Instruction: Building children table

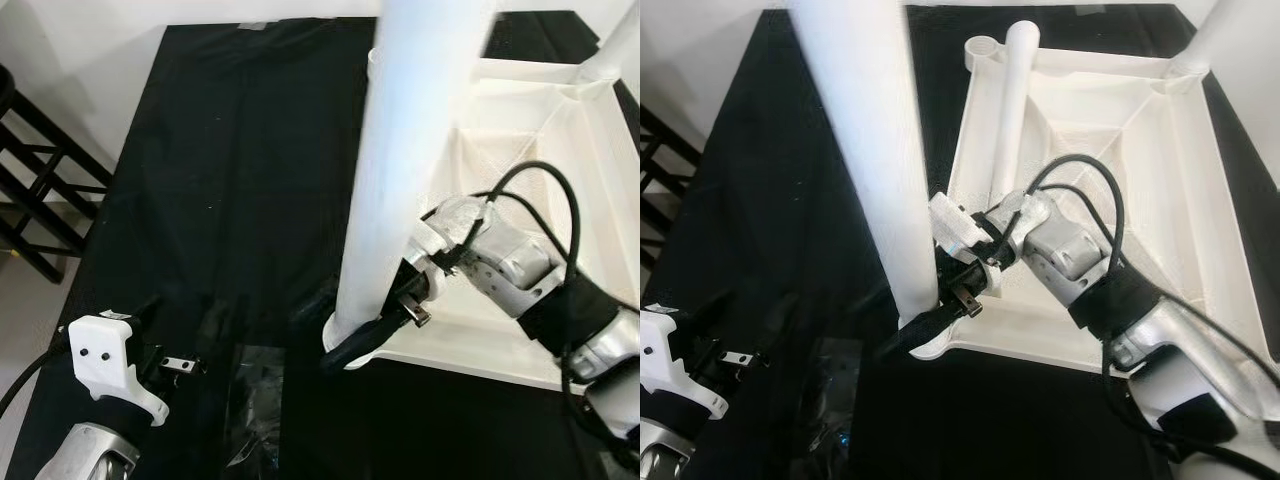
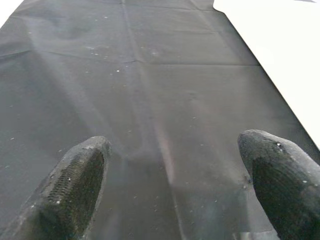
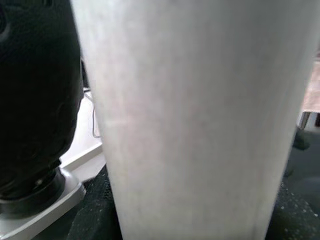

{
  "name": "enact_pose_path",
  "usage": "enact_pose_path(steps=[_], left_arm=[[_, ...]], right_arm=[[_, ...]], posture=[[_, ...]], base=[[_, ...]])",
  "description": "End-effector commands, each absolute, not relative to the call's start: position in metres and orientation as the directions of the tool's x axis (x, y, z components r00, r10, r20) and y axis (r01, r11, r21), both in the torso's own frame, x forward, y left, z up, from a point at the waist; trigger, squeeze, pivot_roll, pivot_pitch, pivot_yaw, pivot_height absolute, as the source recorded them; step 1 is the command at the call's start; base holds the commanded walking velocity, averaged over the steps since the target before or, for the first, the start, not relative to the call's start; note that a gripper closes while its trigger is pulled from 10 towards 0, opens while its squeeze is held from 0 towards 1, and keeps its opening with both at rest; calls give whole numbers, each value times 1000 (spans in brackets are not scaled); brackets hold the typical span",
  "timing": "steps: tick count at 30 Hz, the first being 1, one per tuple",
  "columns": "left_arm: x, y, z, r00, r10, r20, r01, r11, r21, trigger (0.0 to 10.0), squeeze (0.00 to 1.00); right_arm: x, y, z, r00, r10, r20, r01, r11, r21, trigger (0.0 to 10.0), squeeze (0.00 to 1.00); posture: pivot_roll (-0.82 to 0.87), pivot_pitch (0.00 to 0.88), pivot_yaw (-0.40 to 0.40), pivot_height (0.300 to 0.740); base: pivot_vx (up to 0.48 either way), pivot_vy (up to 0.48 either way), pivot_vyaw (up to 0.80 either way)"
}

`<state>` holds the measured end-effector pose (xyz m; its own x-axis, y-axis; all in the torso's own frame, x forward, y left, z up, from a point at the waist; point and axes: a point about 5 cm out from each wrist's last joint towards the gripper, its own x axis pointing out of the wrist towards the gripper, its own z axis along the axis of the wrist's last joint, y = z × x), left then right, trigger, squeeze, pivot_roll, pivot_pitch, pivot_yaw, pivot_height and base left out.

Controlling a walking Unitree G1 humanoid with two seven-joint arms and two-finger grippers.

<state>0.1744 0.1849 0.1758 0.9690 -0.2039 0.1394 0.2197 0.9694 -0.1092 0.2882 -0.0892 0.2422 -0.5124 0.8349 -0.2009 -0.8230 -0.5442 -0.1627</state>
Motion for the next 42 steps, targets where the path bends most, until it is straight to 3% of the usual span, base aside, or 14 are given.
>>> enact_pose_path(steps=[1,15,26,37,39,41,42], left_arm=[[171,188,174,972,-204,113,215,973,-90,10000,0],[172,188,173,972,-204,114,215,972,-94,10000,0],[171,187,173,972,-206,115,217,971,-98,10000,0],[173,187,174,972,-204,118,216,971,-100,10000,0],[173,187,174,972,-204,119,216,971,-101,10000,0],[173,187,174,972,-204,119,216,971,-101,10000,0],[172,187,173,972,-203,119,215,971,-102,10000,0]], right_arm=[[276,-90,184,-577,788,-216,-815,-574,84,10000,0],[273,-94,169,-570,720,-396,-781,-624,-12,10000,0],[271,-92,169,-554,765,-329,-803,-596,-33,10000,0],[286,-89,168,-466,829,-309,-880,-469,72,10000,0],[288,-85,165,-387,860,-332,-922,-370,115,10000,0],[288,-85,165,-387,860,-332,-922,-370,115,10000,0],[285,-81,156,-276,891,-362,-960,-238,145,10000,0]], posture=[[86,345,48,740],[83,331,42,740],[78,328,42,740],[75,331,42,740],[72,332,35,740],[72,332,35,740],[66,332,19,740]], base=[[0,0,0],[0,0,0],[0,0,0],[0,0,0],[0,0,0],[0,0,0],[0,0,0]])
